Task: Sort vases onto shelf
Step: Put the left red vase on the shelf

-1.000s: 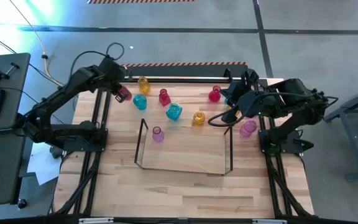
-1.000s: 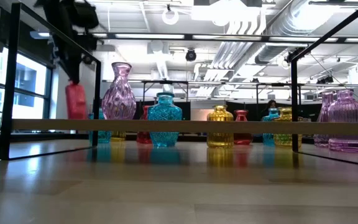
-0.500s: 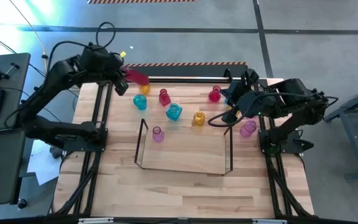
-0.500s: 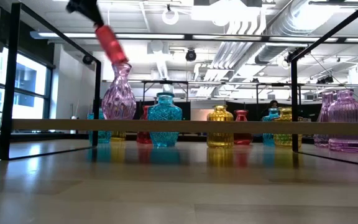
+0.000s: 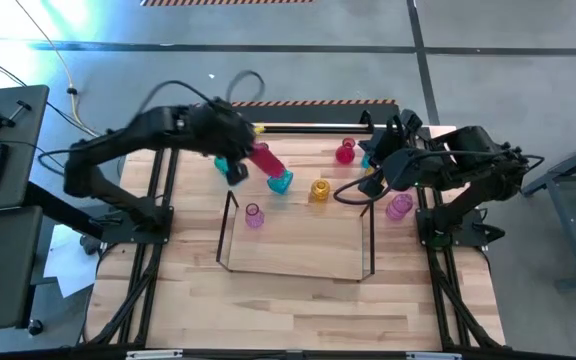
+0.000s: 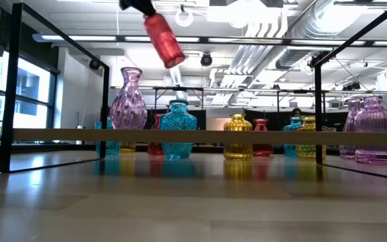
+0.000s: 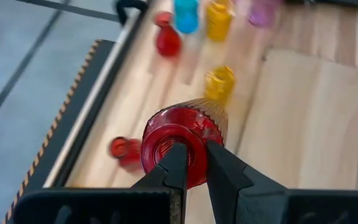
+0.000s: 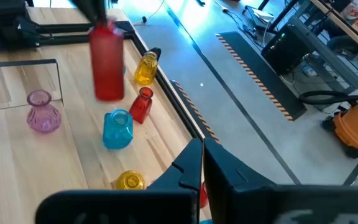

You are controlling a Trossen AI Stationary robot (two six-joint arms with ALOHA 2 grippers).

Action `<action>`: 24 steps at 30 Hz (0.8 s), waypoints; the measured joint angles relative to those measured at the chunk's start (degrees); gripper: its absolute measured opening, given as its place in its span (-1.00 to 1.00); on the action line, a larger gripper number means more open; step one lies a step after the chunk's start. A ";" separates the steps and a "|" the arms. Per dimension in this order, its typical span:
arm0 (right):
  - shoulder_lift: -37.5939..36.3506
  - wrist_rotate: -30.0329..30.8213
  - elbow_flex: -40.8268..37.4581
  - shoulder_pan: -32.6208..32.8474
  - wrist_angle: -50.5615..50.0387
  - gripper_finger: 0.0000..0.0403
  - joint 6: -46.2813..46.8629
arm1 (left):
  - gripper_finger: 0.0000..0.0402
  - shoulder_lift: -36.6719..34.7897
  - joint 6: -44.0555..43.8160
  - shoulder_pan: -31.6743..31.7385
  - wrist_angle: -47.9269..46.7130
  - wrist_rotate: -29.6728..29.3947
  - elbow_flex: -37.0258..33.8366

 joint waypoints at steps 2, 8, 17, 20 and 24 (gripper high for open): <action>0.00 -0.01 0.00 0.01 0.00 -1.00 -0.04 | -0.86 1.87 0.00 -1.62 0.02 0.00 0.04; 0.00 -0.02 0.00 0.01 0.00 -1.00 -0.10 | -0.86 5.46 -0.10 -6.02 -0.26 -0.06 0.06; -0.02 -0.02 0.00 0.01 0.00 -1.00 -0.12 | -0.86 8.65 -1.92 -12.67 -0.36 -0.01 0.06; -0.02 0.29 0.00 0.01 0.02 -1.00 -0.11 | -0.86 10.42 -1.96 -14.50 -0.32 -0.03 0.06; -0.02 0.35 0.00 0.01 0.02 -1.00 0.00 | -0.86 13.51 -1.34 -16.16 -0.35 -1.33 0.06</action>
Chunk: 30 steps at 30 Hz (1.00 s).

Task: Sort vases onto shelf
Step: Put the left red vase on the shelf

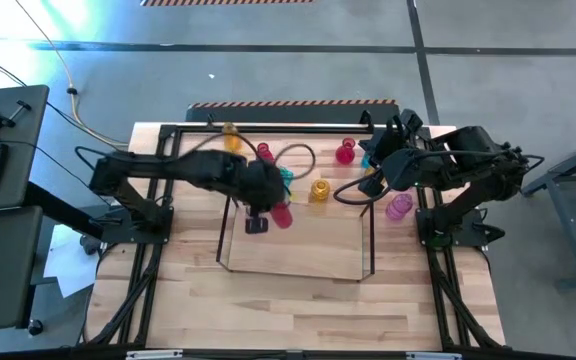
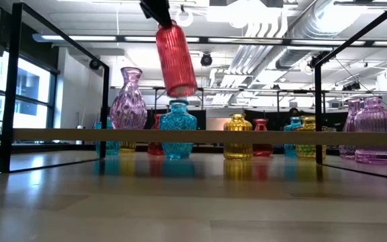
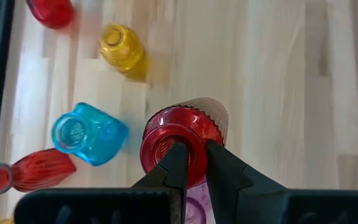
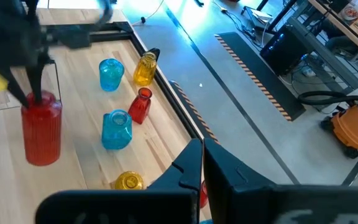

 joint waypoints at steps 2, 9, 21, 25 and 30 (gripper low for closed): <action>0.00 -0.03 0.00 -0.01 0.00 -1.00 0.04 | -0.86 1.57 0.71 -0.48 0.00 -2.17 0.00; 0.00 -0.15 0.00 0.00 0.00 -1.00 -0.03 | -0.86 6.24 2.18 -0.78 -0.01 -3.72 0.00; 0.00 -0.24 0.00 0.00 0.00 -1.00 -0.50 | -0.85 7.81 2.12 -0.75 -0.72 -3.90 0.00; 0.00 -0.25 0.00 0.00 0.00 -1.00 -0.50 | -0.86 7.81 1.96 -0.75 -2.85 -3.90 0.00; 0.00 -0.26 0.00 -0.02 0.00 -1.00 -0.41 | -0.85 7.81 1.80 -0.75 -2.72 -3.87 0.00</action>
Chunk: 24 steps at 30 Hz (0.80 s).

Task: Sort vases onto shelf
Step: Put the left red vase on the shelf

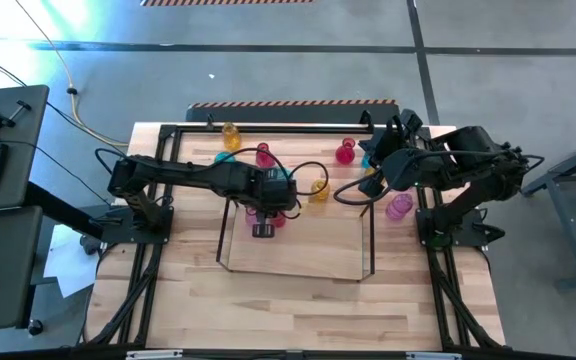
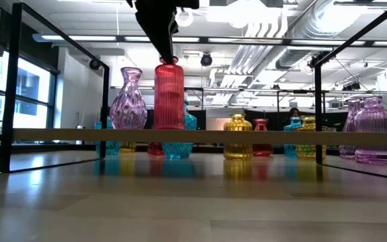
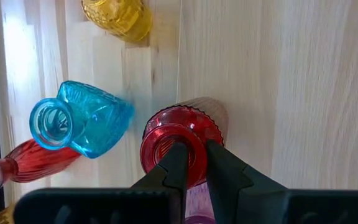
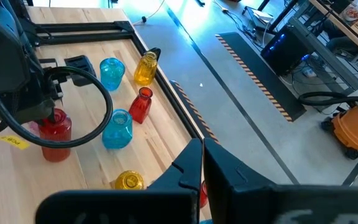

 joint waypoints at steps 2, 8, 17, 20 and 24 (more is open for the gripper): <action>0.00 0.00 0.00 0.01 0.00 -1.00 0.00 | -0.85 0.00 0.02 0.00 0.01 0.49 0.00; 0.00 0.00 0.00 0.02 0.00 -1.00 0.02 | -0.84 0.00 0.02 0.02 -0.02 1.07 0.00; 0.00 0.00 0.00 0.02 0.00 -1.00 0.04 | -0.75 0.00 0.11 0.02 0.07 3.47 0.00; 0.00 0.00 0.00 0.02 0.00 -1.00 0.04 | -0.73 0.00 0.13 0.00 0.07 3.71 0.00; 0.00 0.00 0.00 0.02 0.00 -1.00 0.04 | -0.68 0.00 0.13 0.00 0.18 3.69 0.00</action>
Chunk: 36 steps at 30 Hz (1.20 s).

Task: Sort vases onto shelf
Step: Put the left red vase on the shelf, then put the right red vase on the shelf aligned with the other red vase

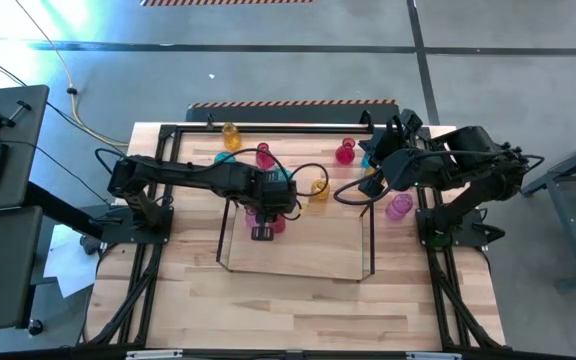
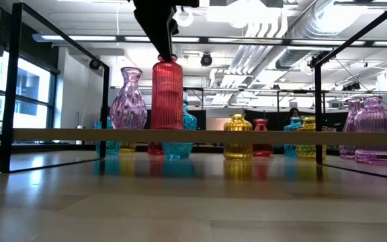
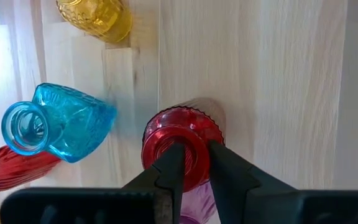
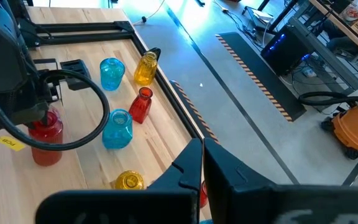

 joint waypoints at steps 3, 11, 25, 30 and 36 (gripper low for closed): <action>0.00 0.00 0.00 0.00 0.00 -1.00 0.00 | -0.63 -0.04 0.00 0.00 0.29 0.00 0.00; 0.00 0.00 0.00 0.00 0.00 -1.00 0.00 | -0.49 -0.04 0.02 0.00 0.13 0.00 0.13; 0.00 0.00 0.02 0.00 0.02 -1.00 0.42 | -0.45 -1.64 4.06 -0.59 -4.16 -2.87 10.70; 0.00 -0.01 0.02 -0.02 0.00 -1.00 0.37 | -0.45 -6.67 5.72 3.81 -5.09 -9.55 11.47; 0.00 -0.25 0.02 -0.01 0.02 -1.00 0.36 | -0.45 -14.82 4.41 13.71 -4.46 -10.05 11.49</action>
